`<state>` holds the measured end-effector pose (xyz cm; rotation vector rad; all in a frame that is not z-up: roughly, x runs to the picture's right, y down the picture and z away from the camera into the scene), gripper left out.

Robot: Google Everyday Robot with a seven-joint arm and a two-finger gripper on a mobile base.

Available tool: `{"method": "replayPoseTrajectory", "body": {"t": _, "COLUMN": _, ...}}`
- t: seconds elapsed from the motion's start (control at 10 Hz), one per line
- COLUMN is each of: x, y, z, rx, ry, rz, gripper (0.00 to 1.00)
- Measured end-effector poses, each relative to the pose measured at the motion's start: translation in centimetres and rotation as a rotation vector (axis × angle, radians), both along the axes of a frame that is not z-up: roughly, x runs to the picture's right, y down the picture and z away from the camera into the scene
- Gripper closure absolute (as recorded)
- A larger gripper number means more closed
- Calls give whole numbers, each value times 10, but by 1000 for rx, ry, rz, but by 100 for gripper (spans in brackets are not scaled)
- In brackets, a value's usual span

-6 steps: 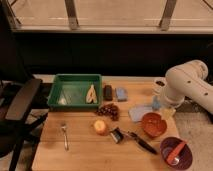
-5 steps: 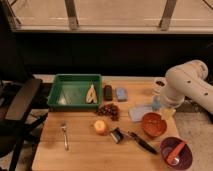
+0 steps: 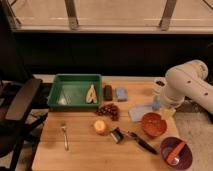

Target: Place towel in plastic cup

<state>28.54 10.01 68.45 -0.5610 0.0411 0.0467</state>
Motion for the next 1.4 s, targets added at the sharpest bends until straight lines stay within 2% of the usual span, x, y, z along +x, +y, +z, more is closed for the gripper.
{"method": "replayPoseTrajectory", "body": {"t": 1.0, "x": 0, "y": -1, "z": -1, "rx": 2, "ry": -3, "rz": -4, "gripper": 35}}
{"method": "replayPoseTrajectory", "body": {"t": 1.2, "x": -9, "y": -15, "z": -3, "rx": 13, "ry": -52, "rz": -32, "gripper": 35}}
{"method": "replayPoseTrajectory", "body": {"t": 1.4, "x": -41, "y": -30, "z": -1, "rx": 16, "ry": -113, "rz": -50, "gripper": 35}}
